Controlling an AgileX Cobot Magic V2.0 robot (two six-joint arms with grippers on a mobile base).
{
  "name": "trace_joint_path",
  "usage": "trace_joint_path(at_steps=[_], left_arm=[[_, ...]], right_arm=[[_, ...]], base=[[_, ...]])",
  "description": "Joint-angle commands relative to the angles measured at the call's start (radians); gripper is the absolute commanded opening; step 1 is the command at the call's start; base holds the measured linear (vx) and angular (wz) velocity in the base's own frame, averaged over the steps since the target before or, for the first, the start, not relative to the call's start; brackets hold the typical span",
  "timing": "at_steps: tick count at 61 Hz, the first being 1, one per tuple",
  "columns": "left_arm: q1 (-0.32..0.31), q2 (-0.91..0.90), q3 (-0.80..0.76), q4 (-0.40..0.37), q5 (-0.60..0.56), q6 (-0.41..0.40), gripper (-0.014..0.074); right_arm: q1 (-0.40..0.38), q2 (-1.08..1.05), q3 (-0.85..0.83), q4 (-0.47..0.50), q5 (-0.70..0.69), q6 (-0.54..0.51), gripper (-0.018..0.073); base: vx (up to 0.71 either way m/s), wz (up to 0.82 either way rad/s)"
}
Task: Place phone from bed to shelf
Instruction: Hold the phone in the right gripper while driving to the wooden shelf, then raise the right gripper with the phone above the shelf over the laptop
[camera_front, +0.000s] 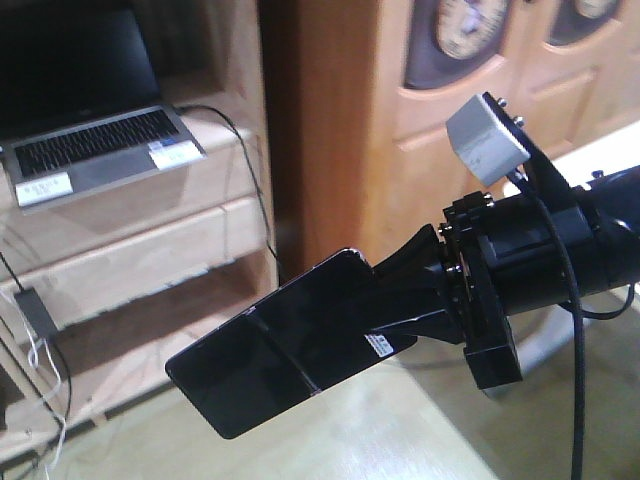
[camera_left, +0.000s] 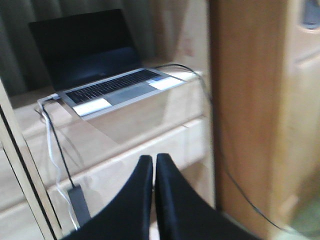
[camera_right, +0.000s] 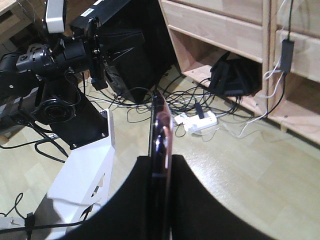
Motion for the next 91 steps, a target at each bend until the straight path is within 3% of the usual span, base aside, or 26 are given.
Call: trace_joint_path(at_steps=[1, 57, 91], left_arm=[[0.001, -0.004, -0.023, -0.009, -0.071, -0.006, 0.0001], [0.001, -0.004, -0.023, -0.009, -0.071, -0.006, 0.0001], [0.001, -0.004, -0.023, -0.009, -0.071, -0.006, 0.0001]], right_arm=[[-0.003, -0.028, -0.028, 0.086, 0.067, -0.004, -0.0002], [-0.003, -0.028, -0.028, 0.086, 0.065, -0.004, -0.0002], [-0.003, -0.028, -0.028, 0.086, 0.066, -0.004, -0.0002]], base=[[0.45, 0.23], [0.36, 0.42], [0.19, 0.15]])
